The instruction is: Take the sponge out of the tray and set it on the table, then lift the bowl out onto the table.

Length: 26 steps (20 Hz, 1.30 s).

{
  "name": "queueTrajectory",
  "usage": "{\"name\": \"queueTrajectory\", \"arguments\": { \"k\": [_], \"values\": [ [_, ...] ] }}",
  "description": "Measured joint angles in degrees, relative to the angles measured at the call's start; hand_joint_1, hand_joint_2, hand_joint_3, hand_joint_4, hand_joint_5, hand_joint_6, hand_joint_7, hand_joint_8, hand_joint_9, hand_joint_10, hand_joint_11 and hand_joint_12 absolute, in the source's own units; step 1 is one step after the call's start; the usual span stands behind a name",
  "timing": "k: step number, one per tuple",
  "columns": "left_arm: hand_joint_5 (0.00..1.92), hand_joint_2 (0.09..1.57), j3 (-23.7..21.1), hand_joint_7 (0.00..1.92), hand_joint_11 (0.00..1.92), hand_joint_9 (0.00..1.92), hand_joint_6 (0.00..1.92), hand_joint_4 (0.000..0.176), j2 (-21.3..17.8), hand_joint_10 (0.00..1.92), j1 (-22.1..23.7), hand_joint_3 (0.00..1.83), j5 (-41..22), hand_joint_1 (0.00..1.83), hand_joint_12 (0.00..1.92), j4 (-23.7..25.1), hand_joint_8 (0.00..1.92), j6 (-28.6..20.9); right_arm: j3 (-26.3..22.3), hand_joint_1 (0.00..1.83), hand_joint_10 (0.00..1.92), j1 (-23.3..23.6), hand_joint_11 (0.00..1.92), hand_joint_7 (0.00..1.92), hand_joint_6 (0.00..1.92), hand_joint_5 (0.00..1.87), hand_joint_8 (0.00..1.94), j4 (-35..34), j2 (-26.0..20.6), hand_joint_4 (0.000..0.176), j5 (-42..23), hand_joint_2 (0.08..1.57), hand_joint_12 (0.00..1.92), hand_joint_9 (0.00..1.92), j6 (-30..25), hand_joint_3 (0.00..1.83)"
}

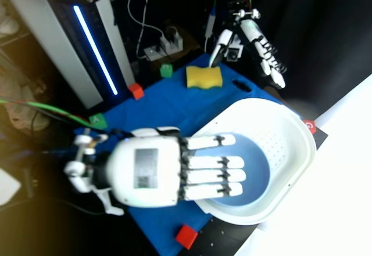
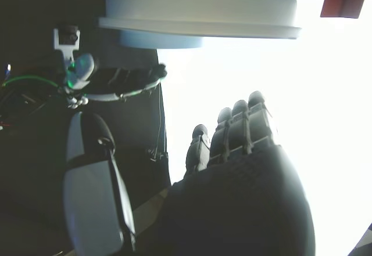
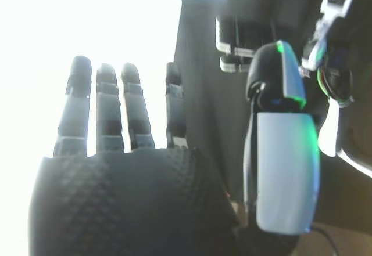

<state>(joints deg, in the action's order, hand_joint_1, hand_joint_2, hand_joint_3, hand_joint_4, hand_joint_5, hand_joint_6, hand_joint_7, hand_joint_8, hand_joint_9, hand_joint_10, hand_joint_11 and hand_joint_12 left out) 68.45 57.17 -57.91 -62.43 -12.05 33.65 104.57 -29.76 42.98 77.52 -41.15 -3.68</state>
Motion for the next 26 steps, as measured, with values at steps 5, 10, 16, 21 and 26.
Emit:
{"name": "queueTrajectory", "arguments": {
  "k": [5, 10, 16, 21, 26],
  "values": [
    [0.0, 0.87, 0.0, 0.0, 0.0, 0.0, 0.0, 0.17, -0.3, 0.0, 0.0, 0.0, -1.0, 0.7, 0.0, 1.4, 0.0, -0.2, 1.8, 0.59, 0.0, 0.6, 0.0, 0.24, 0.0, 0.39, 0.0, 4.4, 3.5, 0.141, 5.1, 0.99, 0.5, 0.15, 0.0, 0.0],
    [0.0, 0.85, -0.1, 0.0, 0.0, 0.0, 0.0, 0.171, -1.7, 0.0, 0.1, 0.0, -2.2, 0.68, 0.0, 1.9, 0.0, -0.3, 3.1, 0.68, 0.0, 0.7, 0.0, 0.25, 0.0, 0.41, 0.01, 6.3, 5.5, 0.143, 7.0, 1.02, 0.29, 0.14, 0.0, 0.0],
    [0.01, 0.81, -0.4, 0.0, 0.0, 0.0, 0.0, 0.159, -1.4, 0.0, 0.4, 0.0, -3.5, 0.82, 0.0, 2.9, 0.0, -0.7, 4.0, 0.9, 0.01, 3.4, 0.01, 0.41, 0.01, 0.6, 0.01, 13.3, 8.5, 0.1, 11.5, 1.05, 0.72, 0.35, -0.1, 0.0],
    [0.01, 0.89, -0.5, 0.0, 0.0, 0.0, 0.0, 0.176, -1.3, 0.0, 0.4, 0.01, -4.3, 0.91, 0.0, 2.8, 0.0, -0.9, 4.4, 0.92, 0.02, 4.5, 0.16, 0.67, 0.01, 0.81, 0.01, 16.7, 10.1, 0.0, 14.0, 1.12, 0.89, 0.63, -0.2, 0.0],
    [0.01, 0.91, -0.5, 0.0, 0.0, 0.0, 0.0, 0.176, -1.3, 0.0, 0.4, 0.01, -4.8, 0.88, 0.0, 2.6, 0.0, -1.1, 4.8, 0.85, 0.05, 4.8, 0.6, 1.26, 0.48, 1.02, 0.02, 17.5, 10.6, 0.0, 14.7, 1.2, 0.96, 1.18, -0.2, 0.0]
  ]
}}
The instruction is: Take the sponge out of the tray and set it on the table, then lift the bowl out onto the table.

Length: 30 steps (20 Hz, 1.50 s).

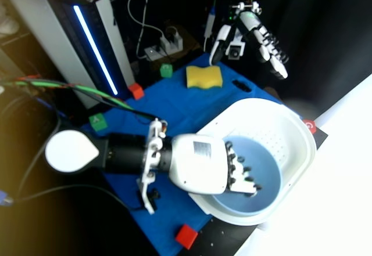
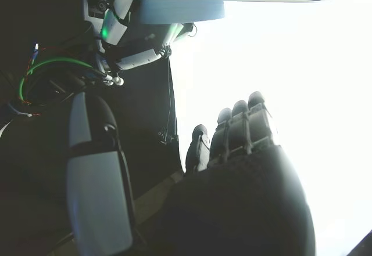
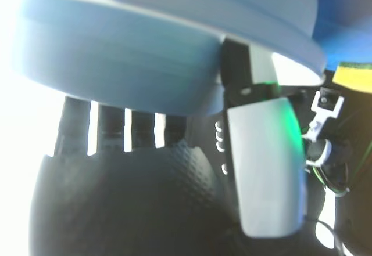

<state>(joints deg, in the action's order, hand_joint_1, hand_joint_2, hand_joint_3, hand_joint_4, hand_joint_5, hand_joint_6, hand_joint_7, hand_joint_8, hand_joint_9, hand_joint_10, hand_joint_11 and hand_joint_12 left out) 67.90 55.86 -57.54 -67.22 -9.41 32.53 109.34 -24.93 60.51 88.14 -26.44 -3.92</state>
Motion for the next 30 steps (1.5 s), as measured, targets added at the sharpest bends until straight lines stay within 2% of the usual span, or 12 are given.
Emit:
{"name": "queueTrajectory", "arguments": {
  "k": [3, 7, 9, 11, 12, 14, 20, 24, 25, 27, 28, 30],
  "values": [
    [0.0, 0.91, -0.1, 0.0, 0.0, 0.0, 0.0, 0.175, 0.1, 0.0, 0.0, 0.01, -0.2, 0.9, 0.0, 0.0, 0.0, -0.3, 0.0, 0.54, 0.06, 0.4, 0.65, 1.37, 0.12, 1.22, 0.02, 0.4, 0.3, 0.0, -0.2, 1.33, 1.1, 1.3, 0.0, 0.01],
    [0.0, 0.91, -0.1, 0.0, 0.0, 0.0, 0.0, 0.176, 0.1, 0.0, 0.0, 0.0, -0.3, 0.89, 0.0, 0.0, 0.0, -0.4, 0.0, 0.39, 0.08, 1.1, 0.65, 1.51, 0.19, 1.3, 0.05, 1.5, 0.7, 0.0, -0.5, 1.41, 1.19, 1.32, 0.0, 0.0],
    [0.0, 0.91, -0.1, 0.0, 0.0, 0.0, 0.0, 0.176, 0.1, 0.0, 0.0, 0.0, -0.3, 0.88, 0.0, 0.0, 0.0, -0.4, 0.0, 0.4, 0.18, 1.6, 0.73, 1.6, 0.5, 1.21, 0.1, 2.0, 0.7, 0.0, -0.6, 1.44, 1.15, 1.39, 0.0, 0.0],
    [0.0, 0.91, -0.1, 0.0, 0.0, 0.0, 0.0, 0.175, 0.1, 0.0, 0.0, 0.0, -0.4, 0.86, 0.0, 0.0, 0.0, -0.4, 0.0, 0.42, 1.1, 1.8, 0.78, 1.4, 0.99, 1.03, 0.78, 2.7, 0.8, 0.0, -0.7, 1.44, 1.52, 1.15, 0.0, 0.0],
    [0.0, 0.9, -0.1, 0.0, 0.0, 0.0, 0.0, 0.176, 0.1, 0.0, 0.0, 0.0, -0.4, 0.86, 0.0, 0.0, 0.0, -0.4, 0.0, 0.39, 1.54, 2.0, 0.8, 1.29, 1.48, 0.99, 1.39, 3.2, 0.9, 0.0, -0.7, 1.45, 1.78, 1.08, 0.0, 0.0],
    [0.01, 0.89, -0.1, 0.0, 0.0, 0.0, 0.0, 0.176, 0.1, 0.0, 0.0, 0.0, -0.6, 0.86, 0.0, 0.0, 0.0, -0.5, 0.1, 0.54, 1.87, 2.2, 0.9, 1.25, 1.84, 1.0, 1.82, 5.5, 1.3, 0.0, -0.6, 1.44, 1.92, 1.1, 0.0, 0.0],
    [0.02, 0.89, -0.1, 0.0, 0.0, 0.0, 0.0, 0.176, 0.1, 0.0, 0.0, 0.0, -1.2, 0.87, 0.0, 0.0, 0.0, -0.8, -0.1, 0.96, 1.92, 2.3, 1.05, 1.21, 1.88, 0.97, 1.94, 8.1, 2.0, 0.0, -0.7, 1.33, 1.92, 1.14, -0.5, 0.0],
    [0.02, 0.9, -0.1, 0.0, 0.0, 0.0, 0.0, 0.175, 0.1, 0.0, 0.0, 0.0, -1.3, 0.86, 0.0, 0.0, 0.0, -0.8, -0.1, 1.04, 1.92, 2.3, 1.08, 1.25, 1.31, 0.99, 1.94, 9.0, 1.9, 0.0, -0.1, 1.28, 1.92, 1.16, -0.5, 0.0],
    [0.02, 0.9, -0.1, 0.0, 0.0, 0.0, 0.0, 0.176, 0.1, 0.0, 0.0, 0.0, -1.3, 0.86, 0.0, 0.0, 0.0, -0.8, -0.1, 1.01, 1.92, 2.3, 1.16, 1.3, 1.67, 1.01, 1.94, 9.2, 1.9, 0.0, 0.1, 1.28, 1.92, 1.19, -0.5, 0.0],
    [0.02, 0.89, -0.1, 0.0, 0.0, 0.0, 0.0, 0.174, 0.1, 0.0, 0.0, 0.0, -1.3, 0.86, 0.0, 0.0, 0.0, -0.8, 0.0, 0.87, 1.92, 2.3, 1.06, 1.46, 1.91, 1.22, 1.94, 9.4, 1.9, 0.0, 0.1, 1.36, 1.9, 1.4, -0.5, 0.0],
    [0.02, 0.9, -0.1, 0.0, 0.0, 0.0, 0.0, 0.173, 0.1, 0.0, 0.0, 0.0, -1.3, 0.88, 0.0, 0.0, 0.0, -0.8, 0.1, 0.75, 1.92, 2.3, 1.32, 1.54, 1.92, 1.3, 1.94, 9.4, 1.9, 0.137, 0.1, 1.43, 1.92, 1.53, -0.5, 0.0],
    [0.02, 0.9, -0.1, 0.0, 0.0, 0.0, 0.0, 0.176, 0.1, 0.0, 0.0, 0.0, -1.3, 0.87, 0.0, 0.0, 0.0, -0.8, 0.3, 0.59, 1.92, 2.3, 1.69, 1.66, 1.92, 1.39, 1.94, 9.4, 1.9, 0.174, 0.1, 1.51, 1.92, 1.71, -0.5, 0.01]
  ]
}}
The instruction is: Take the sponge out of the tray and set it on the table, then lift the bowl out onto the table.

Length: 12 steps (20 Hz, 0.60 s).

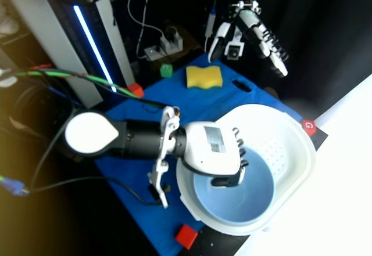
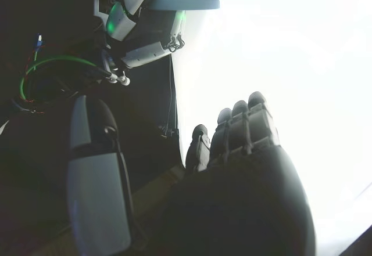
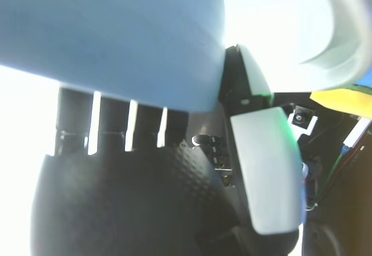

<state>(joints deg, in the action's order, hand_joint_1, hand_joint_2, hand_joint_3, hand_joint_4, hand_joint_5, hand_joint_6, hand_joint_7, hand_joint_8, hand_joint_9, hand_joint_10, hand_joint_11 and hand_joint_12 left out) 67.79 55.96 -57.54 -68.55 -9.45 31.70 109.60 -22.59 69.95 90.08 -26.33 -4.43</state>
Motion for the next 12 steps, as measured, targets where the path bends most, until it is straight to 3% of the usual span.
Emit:
{"name": "queueTrajectory", "arguments": {
  "k": [2, 4, 6, 10, 12],
  "values": [
    [0.02, 0.9, 0.0, 0.0, 0.0, 0.0, 0.0, 0.176, 0.0, 0.0, 0.0, 0.0, 0.0, 0.87, 0.0, 0.0, 0.0, 0.0, 0.1, 0.46, 1.92, 0.3, 1.76, 1.7, 1.92, 1.45, 1.94, 0.7, 0.0, 0.176, 0.1, 1.57, 1.92, 1.78, -0.5, 0.04],
    [0.02, 0.89, 0.0, 0.0, 0.0, 0.0, 0.0, 0.176, 0.3, 0.0, 0.0, 0.0, -0.2, 0.88, 0.0, 0.0, 0.0, 0.0, 0.1, 0.6, 1.92, 0.3, 1.81, 1.72, 1.92, 1.43, 1.94, 1.0, 0.0, 0.176, -0.4, 1.57, 1.92, 1.82, -1.0, 0.06],
    [0.02, 0.89, 0.0, 0.0, 0.0, 0.0, 0.0, 0.176, 0.3, 0.0, 0.0, 0.0, -0.3, 0.87, 0.0, 0.0, 0.0, 0.0, -0.4, 0.53, 1.92, 0.3, 1.76, 1.69, 1.92, 1.4, 1.94, 1.1, -0.1, 0.176, -1.0, 1.57, 1.92, 1.79, -1.0, 0.1],
    [0.03, 0.9, 0.0, 0.0, 0.0, 0.0, 0.0, 0.176, 0.3, 0.0, 0.0, 0.0, -0.4, 0.87, 0.0, -0.2, 0.0, 0.0, -3.0, 0.66, 1.92, 2.3, 1.73, 1.67, 1.92, 1.35, 1.94, 1.6, -1.3, 0.176, -3.3, 1.57, 1.92, 1.77, -1.4, 0.07],
    [0.03, 0.9, 0.0, 0.0, 0.0, 0.0, 0.0, 0.176, 0.3, 0.0, 0.0, 0.0, -0.6, 0.83, 0.0, -0.3, 0.0, 0.0, -3.2, 0.53, 1.92, 3.1, 1.7, 1.67, 1.92, 1.36, 1.94, 1.2, -1.7, 0.176, -3.7, 1.57, 1.92, 1.76, -1.4, 0.09]
  ]
}}
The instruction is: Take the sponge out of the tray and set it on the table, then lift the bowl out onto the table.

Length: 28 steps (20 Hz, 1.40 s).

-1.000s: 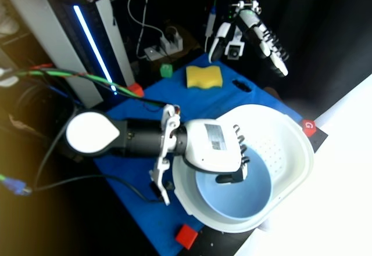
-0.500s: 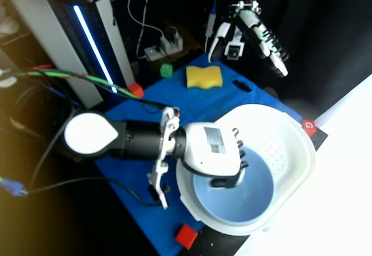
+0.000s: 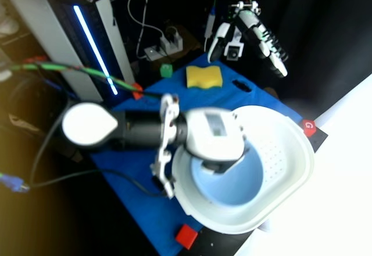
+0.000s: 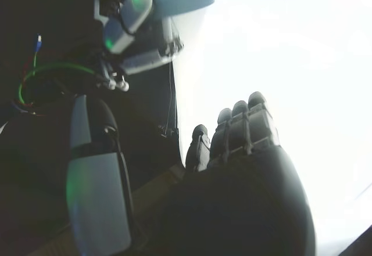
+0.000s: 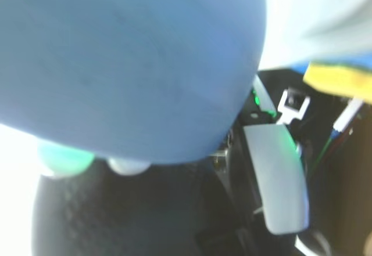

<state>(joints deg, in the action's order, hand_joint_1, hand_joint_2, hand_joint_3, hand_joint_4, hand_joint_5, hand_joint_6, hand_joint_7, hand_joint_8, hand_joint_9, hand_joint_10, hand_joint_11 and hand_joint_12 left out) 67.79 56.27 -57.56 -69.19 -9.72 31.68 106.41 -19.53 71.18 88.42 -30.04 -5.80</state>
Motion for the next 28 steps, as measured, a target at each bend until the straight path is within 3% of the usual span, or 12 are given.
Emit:
{"name": "queueTrajectory", "arguments": {
  "k": [9, 11, 12, 13, 14, 15, 16, 17, 21, 25, 27, 28],
  "values": [
    [0.03, 0.91, -0.5, 0.0, 0.0, 0.0, 0.0, 0.175, -0.2, 0.0, -0.3, 0.0, -0.4, 0.84, 0.0, -0.7, 0.0, -0.1, -10.3, 0.28, 1.92, 1.6, 1.69, 1.59, 1.92, 1.2, 1.94, -1.6, -11.0, 0.176, -5.8, 1.57, 1.92, 1.71, 0.2, 0.11],
    [0.02, 0.9, -0.9, 0.0, 0.0, 0.0, 0.0, 0.176, -0.9, 0.0, -0.3, 0.0, -0.7, 0.84, 0.0, -0.2, 0.0, -0.2, -14.4, 0.01, 1.92, 1.6, 1.61, 1.45, 1.92, 0.7, 1.94, -1.5, -14.1, 0.176, -9.7, 1.57, 1.92, 1.61, 0.2, 0.07],
    [0.01, 0.9, -0.9, 0.0, 0.0, 0.0, 0.0, 0.176, -1.1, 0.0, -0.6, 0.0, -1.3, 0.86, 0.0, -0.5, 0.0, -0.2, -16.5, 0.52, 1.92, 1.6, 1.64, 1.47, 1.92, 0.47, 1.94, -1.5, -15.6, 0.083, -11.8, 1.51, 1.92, 1.64, 0.1, 0.03],
    [0.01, 0.91, -0.9, 0.0, 0.0, 0.0, 0.0, 0.176, -1.5, 0.0, -0.7, 0.0, -1.4, 0.86, 0.0, -0.9, 0.0, -0.2, -18.2, 0.74, 1.92, 1.6, 1.69, 1.5, 1.92, 0.59, 1.94, -1.5, -16.7, 0.134, -13.4, 1.52, 1.92, 1.68, 0.0, 0.01],
    [0.02, 0.91, -0.9, 0.0, 0.0, 0.0, 0.01, 0.163, -1.9, 0.0, -0.7, 0.0, -1.4, 0.87, 0.0, -1.6, 0.0, -0.1, -20.5, 0.76, 1.92, 1.4, 1.69, 1.5, 1.92, 0.61, 1.94, -1.1, -17.9, 0.121, -15.1, 1.54, 1.92, 1.68, 0.2, 0.01],
    [0.03, 0.91, -0.8, 0.0, 0.0, 0.0, 0.01, 0.16, -2.2, 0.0, -0.7, 0.0, -1.4, 0.86, 0.0, -1.9, 0.0, -0.2, -21.4, 0.68, 1.92, 0.7, 1.7, 1.42, 1.92, 0.42, 1.94, -1.2, -18.2, 0.025, -16.2, 1.53, 1.92, 1.68, 0.4, 0.01],
    [0.03, 0.91, -0.8, 0.0, 0.0, 0.0, 0.01, 0.162, -2.6, 0.0, -0.7, 0.0, -1.5, 0.89, 0.0, -2.1, 0.0, -0.1, -22.8, 0.79, 1.92, -0.6, 1.67, 1.17, 1.92, 0.33, 1.94, -1.3, -18.4, 0.0, -17.4, 1.54, 1.92, 1.64, 0.4, 0.0],
    [0.04, 0.91, -0.8, 0.0, 0.0, 0.0, 0.01, 0.173, -2.6, 0.0, -0.7, 0.0, -1.6, 0.89, 0.0, -2.3, 0.0, -0.1, -23.9, 0.81, 1.92, -2.1, 1.53, 1.0, 1.92, 0.32, 1.94, -1.0, -18.5, 0.0, -18.4, 1.54, 1.92, 1.49, 0.3, 0.0],
    [0.04, 0.92, -0.8, 0.0, 0.0, 0.0, 0.0, 0.176, -2.6, 0.0, -0.7, 0.0, -1.3, 0.83, 0.0, -2.2, 0.0, -0.1, -26.3, 0.86, 1.92, -6.4, 1.75, 1.5, 1.92, 0.37, 1.94, 1.0, -18.5, 0.0, -21.1, 1.51, 1.92, 1.72, 0.0, 0.0],
    [0.04, 0.91, -0.9, 0.0, 0.0, 0.0, 0.0, 0.171, -2.6, 0.0, -0.8, 0.0, -1.3, 0.84, 0.0, -2.3, 0.0, -0.1, -27.4, 0.85, 1.92, -8.0, 1.63, 1.35, 1.92, 0.39, 1.94, -0.4, -19.6, 0.0, -21.2, 1.5, 1.92, 1.59, 0.1, 0.0],
    [0.03, 0.9, -1.1, 0.0, 0.0, 0.0, 0.0, 0.176, -2.6, 0.0, -0.8, 0.0, -1.4, 0.85, 0.0, -2.2, 0.0, -0.1, -27.5, 1.07, 1.92, -9.5, 1.67, 1.4, 1.92, 0.74, 1.94, 0.7, -19.6, 0.0, -21.1, 1.43, 1.92, 1.62, 0.1, 0.0],
    [0.03, 0.9, -1.1, 0.0, 0.0, 0.0, 0.0, 0.173, -2.6, 0.0, -0.8, 0.0, -1.3, 0.85, 0.0, -2.1, 0.0, -0.1, -27.7, 0.88, 1.92, -10.0, 1.68, 1.45, 1.92, 0.82, 1.94, 1.3, -19.6, 0.0, -20.9, 1.5, 1.92, 1.64, 0.0, 0.0]
  ]
}}
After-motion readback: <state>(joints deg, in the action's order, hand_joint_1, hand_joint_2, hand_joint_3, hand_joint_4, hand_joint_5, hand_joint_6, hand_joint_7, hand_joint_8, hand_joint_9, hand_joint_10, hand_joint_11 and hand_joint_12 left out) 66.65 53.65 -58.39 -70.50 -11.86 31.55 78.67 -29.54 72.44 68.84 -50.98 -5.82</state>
